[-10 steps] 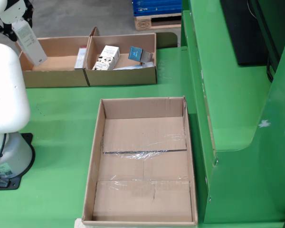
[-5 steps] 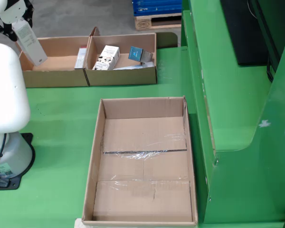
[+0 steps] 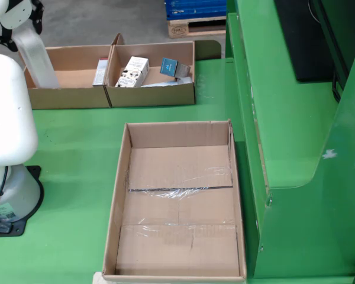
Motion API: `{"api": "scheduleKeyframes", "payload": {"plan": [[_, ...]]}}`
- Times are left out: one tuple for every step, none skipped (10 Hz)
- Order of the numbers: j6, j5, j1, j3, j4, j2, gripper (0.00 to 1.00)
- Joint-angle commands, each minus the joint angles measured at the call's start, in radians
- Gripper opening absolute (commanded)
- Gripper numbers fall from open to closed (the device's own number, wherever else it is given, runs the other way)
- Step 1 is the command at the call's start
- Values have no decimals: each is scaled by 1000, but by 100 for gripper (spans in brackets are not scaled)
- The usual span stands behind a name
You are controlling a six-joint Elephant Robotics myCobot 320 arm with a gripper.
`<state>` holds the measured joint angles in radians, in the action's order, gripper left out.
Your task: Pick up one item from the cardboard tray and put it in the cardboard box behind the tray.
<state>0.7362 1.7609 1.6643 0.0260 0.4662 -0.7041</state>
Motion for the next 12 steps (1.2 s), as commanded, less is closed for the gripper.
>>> {"api": "scheduleKeyframes", "payload": {"plan": [[-3,7,-6,-26,-12,23,80],[-3,7,-6,-26,-12,23,90],[-3,7,-6,-26,-12,23,100],[-3,7,-6,-26,-12,23,100],[-3,7,-6,-26,-12,23,100],[-3,7,-6,-26,-12,23,100],[-3,7,-6,-26,-12,23,100],[-3,7,-6,-26,-12,23,100],[-3,7,-6,-26,-12,23,100],[-3,7,-6,-26,-12,23,100],[-3,7,-6,-26,-12,23,100],[-3,7,-6,-26,-12,23,100]]}}
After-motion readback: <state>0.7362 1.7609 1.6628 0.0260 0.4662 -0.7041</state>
